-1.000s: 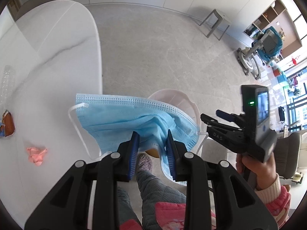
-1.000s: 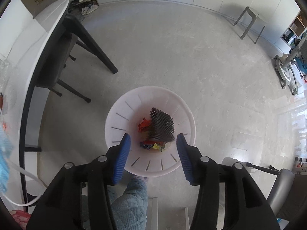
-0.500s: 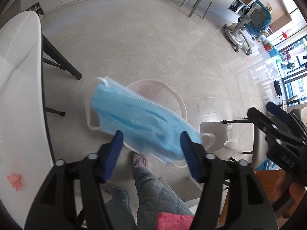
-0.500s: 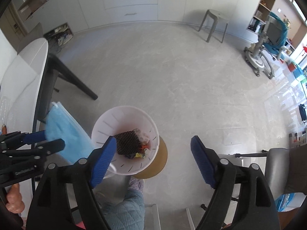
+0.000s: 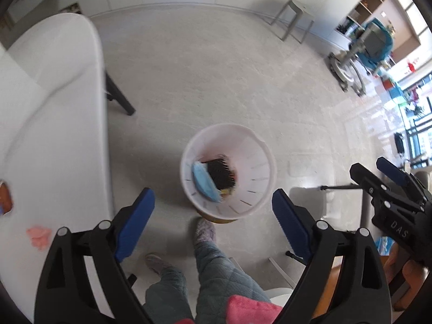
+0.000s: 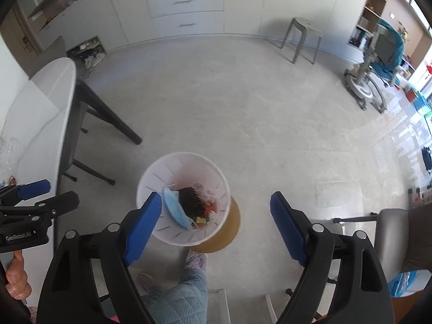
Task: Collect trash
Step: 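Move both open tools back over the table, then grasp the pink tissue with the right tool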
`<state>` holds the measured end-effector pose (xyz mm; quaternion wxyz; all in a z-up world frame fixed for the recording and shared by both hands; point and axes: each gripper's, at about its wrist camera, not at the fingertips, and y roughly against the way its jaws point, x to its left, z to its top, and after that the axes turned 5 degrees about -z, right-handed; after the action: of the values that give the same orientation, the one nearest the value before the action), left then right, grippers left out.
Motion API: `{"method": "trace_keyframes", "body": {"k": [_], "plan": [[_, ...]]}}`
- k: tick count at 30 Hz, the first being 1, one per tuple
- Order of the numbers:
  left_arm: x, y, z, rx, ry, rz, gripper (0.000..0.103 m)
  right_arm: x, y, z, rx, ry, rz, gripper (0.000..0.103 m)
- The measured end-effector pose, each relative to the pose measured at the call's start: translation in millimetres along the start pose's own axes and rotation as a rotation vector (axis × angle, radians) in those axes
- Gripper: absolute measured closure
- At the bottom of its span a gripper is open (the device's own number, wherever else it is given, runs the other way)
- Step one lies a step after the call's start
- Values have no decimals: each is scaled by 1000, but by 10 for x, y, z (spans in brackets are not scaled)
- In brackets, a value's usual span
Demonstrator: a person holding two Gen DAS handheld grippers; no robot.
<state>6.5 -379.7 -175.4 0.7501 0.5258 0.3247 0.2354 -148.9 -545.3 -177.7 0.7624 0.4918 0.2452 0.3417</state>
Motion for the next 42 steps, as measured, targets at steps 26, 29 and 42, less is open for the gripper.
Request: {"method": "trace_keyframes", "body": {"k": [26, 29, 42], "plan": [[2836, 1670, -1974, -231, 585, 275, 13, 3355, 663, -405, -39, 622, 366, 15], [2894, 1698, -2020, -235, 598, 253, 13, 3446, 664, -479, -33, 636, 361, 15], [3198, 1689, -2066, -227, 648, 233, 13, 4116, 172, -755, 36, 905, 417, 15]]}}
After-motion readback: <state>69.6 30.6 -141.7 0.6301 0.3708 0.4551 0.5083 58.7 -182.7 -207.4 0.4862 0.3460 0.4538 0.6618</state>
